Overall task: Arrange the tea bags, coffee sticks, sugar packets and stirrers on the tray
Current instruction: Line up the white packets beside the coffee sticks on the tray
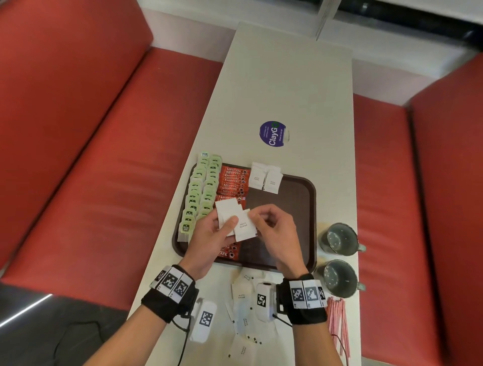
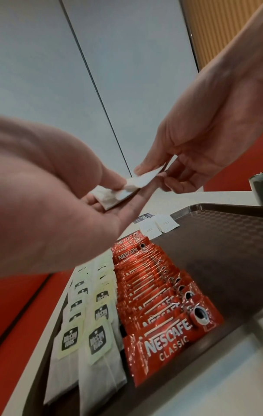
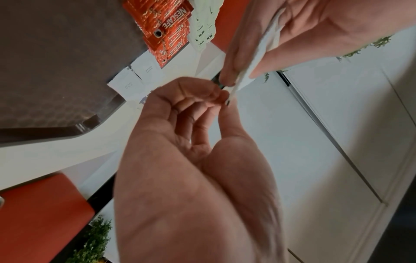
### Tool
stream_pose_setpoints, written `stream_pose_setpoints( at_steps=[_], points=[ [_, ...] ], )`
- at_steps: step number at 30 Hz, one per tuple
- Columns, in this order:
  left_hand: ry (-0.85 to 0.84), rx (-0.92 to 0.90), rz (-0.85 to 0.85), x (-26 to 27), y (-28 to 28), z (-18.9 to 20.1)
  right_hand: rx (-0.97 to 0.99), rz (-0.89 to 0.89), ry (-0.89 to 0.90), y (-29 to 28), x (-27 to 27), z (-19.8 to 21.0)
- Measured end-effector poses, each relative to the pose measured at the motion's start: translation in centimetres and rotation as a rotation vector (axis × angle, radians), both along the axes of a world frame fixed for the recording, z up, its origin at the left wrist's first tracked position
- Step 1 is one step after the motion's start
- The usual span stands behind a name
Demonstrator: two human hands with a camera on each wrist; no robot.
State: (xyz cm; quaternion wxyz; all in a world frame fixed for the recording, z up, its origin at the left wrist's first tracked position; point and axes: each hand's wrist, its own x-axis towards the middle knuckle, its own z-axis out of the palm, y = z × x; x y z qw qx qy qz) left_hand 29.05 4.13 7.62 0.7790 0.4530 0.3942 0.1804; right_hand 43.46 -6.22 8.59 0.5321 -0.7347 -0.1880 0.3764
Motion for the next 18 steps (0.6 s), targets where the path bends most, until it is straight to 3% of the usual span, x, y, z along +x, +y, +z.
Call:
stream_pose_setpoints(
  at_steps=[5,10,18],
  points=[
    [0.055,0.063,0.097,0.4,0.3,-0.1,-0.031,0.105,0.007,-0.7,-0.3,0.3],
    [0.077,0.048,0.110,0.3,0.7,-0.3,0.106,0.005,0.211,-0.7,0.0,1.0],
    [-0.018,-0.017,0.020,1.3,0.5,0.8,-0.068,0.092,-0.222,0.1,-0.6,0.5]
  ],
)
